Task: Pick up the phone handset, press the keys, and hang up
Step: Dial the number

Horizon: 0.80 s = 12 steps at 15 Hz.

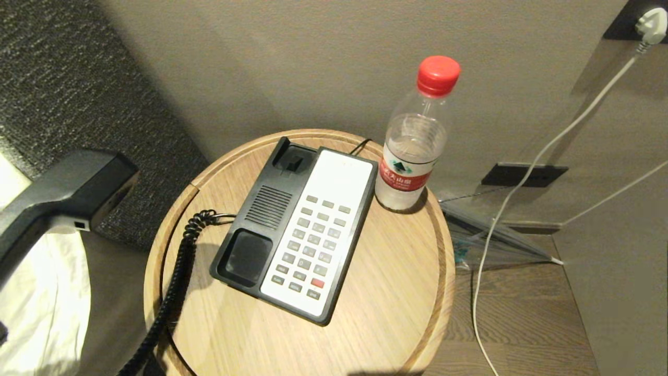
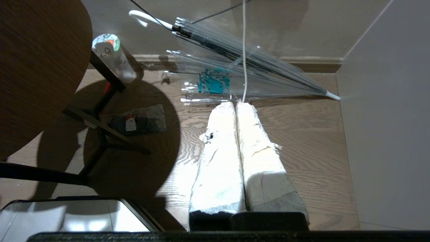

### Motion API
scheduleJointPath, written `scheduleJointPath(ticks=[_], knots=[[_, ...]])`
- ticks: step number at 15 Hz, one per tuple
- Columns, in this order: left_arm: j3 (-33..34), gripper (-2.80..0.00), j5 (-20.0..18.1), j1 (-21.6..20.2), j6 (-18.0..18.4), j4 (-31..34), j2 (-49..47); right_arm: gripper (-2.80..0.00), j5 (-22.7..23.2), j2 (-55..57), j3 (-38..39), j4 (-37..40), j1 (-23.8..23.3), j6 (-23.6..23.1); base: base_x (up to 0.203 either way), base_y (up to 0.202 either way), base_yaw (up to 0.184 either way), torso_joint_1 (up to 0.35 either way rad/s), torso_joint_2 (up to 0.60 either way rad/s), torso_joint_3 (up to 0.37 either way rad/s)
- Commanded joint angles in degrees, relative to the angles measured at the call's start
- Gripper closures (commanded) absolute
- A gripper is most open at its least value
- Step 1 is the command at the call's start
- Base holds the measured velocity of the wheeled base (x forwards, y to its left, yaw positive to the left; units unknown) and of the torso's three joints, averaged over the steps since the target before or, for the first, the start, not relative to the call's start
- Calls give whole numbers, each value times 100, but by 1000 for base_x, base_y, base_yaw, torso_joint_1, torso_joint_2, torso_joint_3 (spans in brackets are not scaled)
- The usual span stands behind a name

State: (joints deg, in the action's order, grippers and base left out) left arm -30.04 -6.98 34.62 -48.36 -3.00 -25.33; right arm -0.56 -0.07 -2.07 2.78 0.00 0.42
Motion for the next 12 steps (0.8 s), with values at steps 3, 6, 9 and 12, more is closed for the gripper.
scheduleJointPath(ticks=[3, 6, 9, 12], knots=[[7, 0, -23, 1, -20, -17, -29, 0, 624, 7, -1667, 1407, 0, 36, 0, 0, 0, 0, 0, 0], [103, 0, -14, 1, -15, -17, 11, 0, 1687, 7, -2739, 2497, 0, 444, 0, 0, 0, 0, 0, 0], [112, 0, -14, 1, -6, -17, -16, 0, 1915, 31, -3071, 2373, 0, 828, 0, 0, 0, 0, 0, 0], [209, 0, -49, 1, 2, -25, -51, 0, 1933, 808, -3535, 2051, -2, 876, 0, 0, 0, 0, 0, 0]])
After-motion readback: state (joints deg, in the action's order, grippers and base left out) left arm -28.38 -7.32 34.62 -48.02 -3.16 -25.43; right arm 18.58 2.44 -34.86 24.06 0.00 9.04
